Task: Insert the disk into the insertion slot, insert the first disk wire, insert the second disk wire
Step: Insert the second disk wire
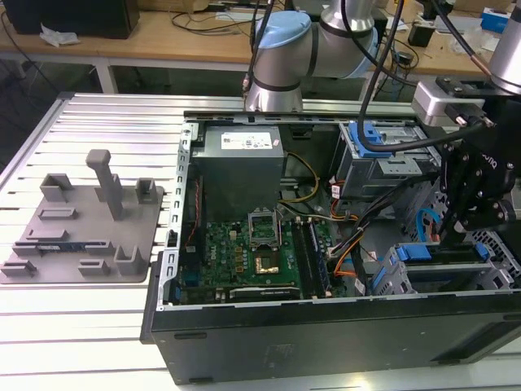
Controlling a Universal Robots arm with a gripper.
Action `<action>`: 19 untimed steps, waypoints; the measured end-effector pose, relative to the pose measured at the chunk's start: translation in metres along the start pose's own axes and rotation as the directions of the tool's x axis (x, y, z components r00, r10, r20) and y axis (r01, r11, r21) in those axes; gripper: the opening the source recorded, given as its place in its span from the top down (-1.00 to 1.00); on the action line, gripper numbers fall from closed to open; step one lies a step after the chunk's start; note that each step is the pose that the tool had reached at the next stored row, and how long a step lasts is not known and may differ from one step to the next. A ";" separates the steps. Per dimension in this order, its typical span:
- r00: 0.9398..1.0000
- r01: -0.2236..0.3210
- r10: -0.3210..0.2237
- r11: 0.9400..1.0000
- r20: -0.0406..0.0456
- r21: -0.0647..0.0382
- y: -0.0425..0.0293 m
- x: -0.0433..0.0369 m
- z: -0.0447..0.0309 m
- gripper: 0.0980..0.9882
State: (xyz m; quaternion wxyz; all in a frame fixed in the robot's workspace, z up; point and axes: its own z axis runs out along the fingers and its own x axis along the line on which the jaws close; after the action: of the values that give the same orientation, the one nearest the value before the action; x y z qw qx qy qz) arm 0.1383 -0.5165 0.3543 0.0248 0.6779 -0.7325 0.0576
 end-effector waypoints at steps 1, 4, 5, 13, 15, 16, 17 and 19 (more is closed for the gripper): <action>1.000 0.000 0.000 1.000 0.000 0.000 0.0000 0.0000 0.0000 0.86; 1.000 0.000 0.000 1.000 0.002 0.000 0.0000 -0.0001 0.0000 0.86; 1.000 -0.001 0.001 1.000 0.006 0.000 0.0001 0.0000 0.0000 0.86; 0.999 -0.004 0.003 1.000 0.051 0.007 0.0007 0.0008 0.0001 0.86; 0.999 -0.004 0.003 1.000 0.051 0.006 0.0006 0.0008 0.0002 0.86; 0.999 -0.004 0.003 1.000 0.051 0.006 0.0006 0.0009 0.0004 0.86; 0.999 -0.003 0.003 1.000 0.051 0.004 0.0004 0.0010 0.0007 0.86; 0.999 0.002 -0.002 1.000 0.051 0.001 0.0005 0.0013 0.0009 0.86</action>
State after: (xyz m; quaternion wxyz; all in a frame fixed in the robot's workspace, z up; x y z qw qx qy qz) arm 0.1377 -0.5179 0.3535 0.0057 0.6797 -0.7323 0.0408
